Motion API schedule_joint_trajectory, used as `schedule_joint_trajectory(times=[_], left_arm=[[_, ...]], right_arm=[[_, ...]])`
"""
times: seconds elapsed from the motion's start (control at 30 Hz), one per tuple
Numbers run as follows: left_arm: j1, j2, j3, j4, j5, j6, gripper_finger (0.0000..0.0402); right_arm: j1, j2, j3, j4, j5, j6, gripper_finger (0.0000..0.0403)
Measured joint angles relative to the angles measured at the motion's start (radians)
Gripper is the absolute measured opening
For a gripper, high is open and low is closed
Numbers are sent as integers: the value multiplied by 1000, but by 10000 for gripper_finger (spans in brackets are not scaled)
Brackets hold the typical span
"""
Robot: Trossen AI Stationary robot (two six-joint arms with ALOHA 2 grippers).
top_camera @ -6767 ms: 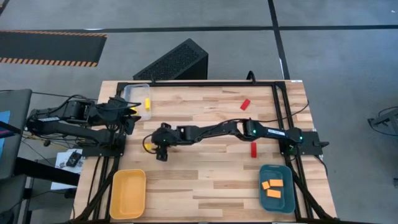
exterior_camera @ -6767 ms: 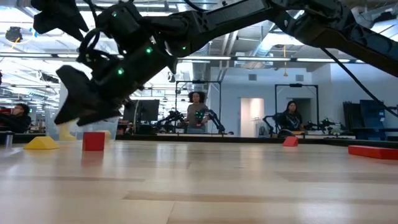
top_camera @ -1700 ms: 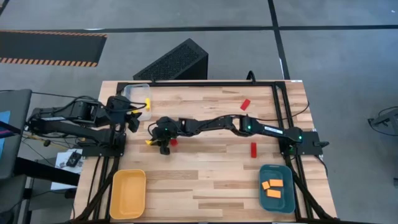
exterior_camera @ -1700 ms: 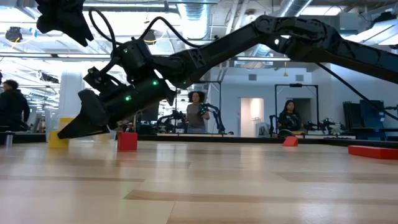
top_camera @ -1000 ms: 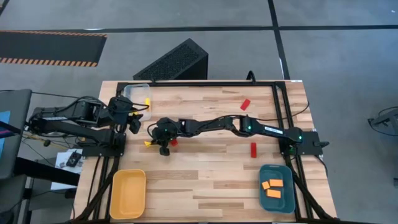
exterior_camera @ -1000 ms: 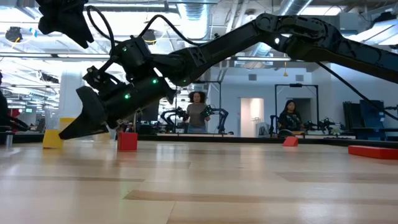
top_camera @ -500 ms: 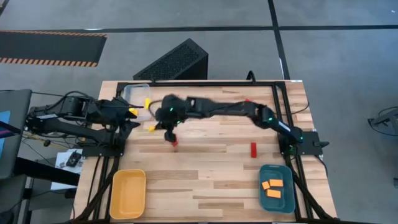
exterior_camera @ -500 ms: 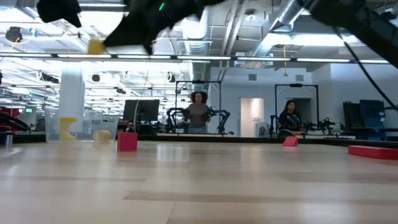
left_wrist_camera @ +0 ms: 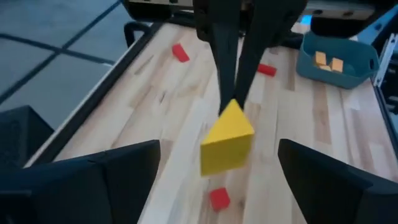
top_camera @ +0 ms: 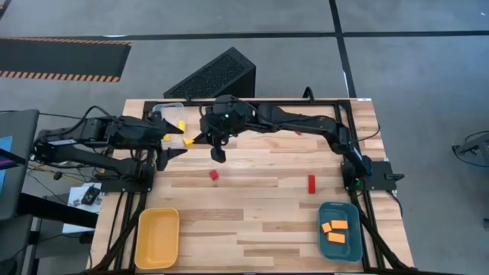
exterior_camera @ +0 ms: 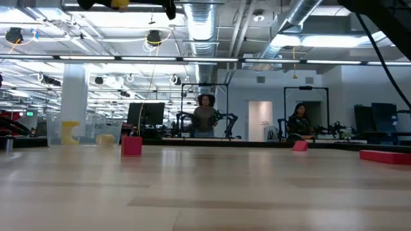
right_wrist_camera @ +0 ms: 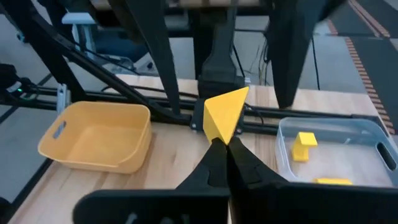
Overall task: Sort & place blocks by color
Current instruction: Put the yellow block into the transparent white bin
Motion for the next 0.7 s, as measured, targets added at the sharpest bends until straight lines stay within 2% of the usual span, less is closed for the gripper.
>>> schedule_joint_trajectory(times=[0.13, 0.23, 0.7], left_arm=[[0, 32, 0, -2, 40, 36, 310], [0, 49, 0, 2, 50, 41, 290], [-1, 42, 0, 42, 51, 10, 99]], right_arm=[[11, -7, 0, 13, -5, 9, 4], [14, -7, -1, 15, -9, 9, 4], [14, -6, -1, 20, -9, -8, 6]])
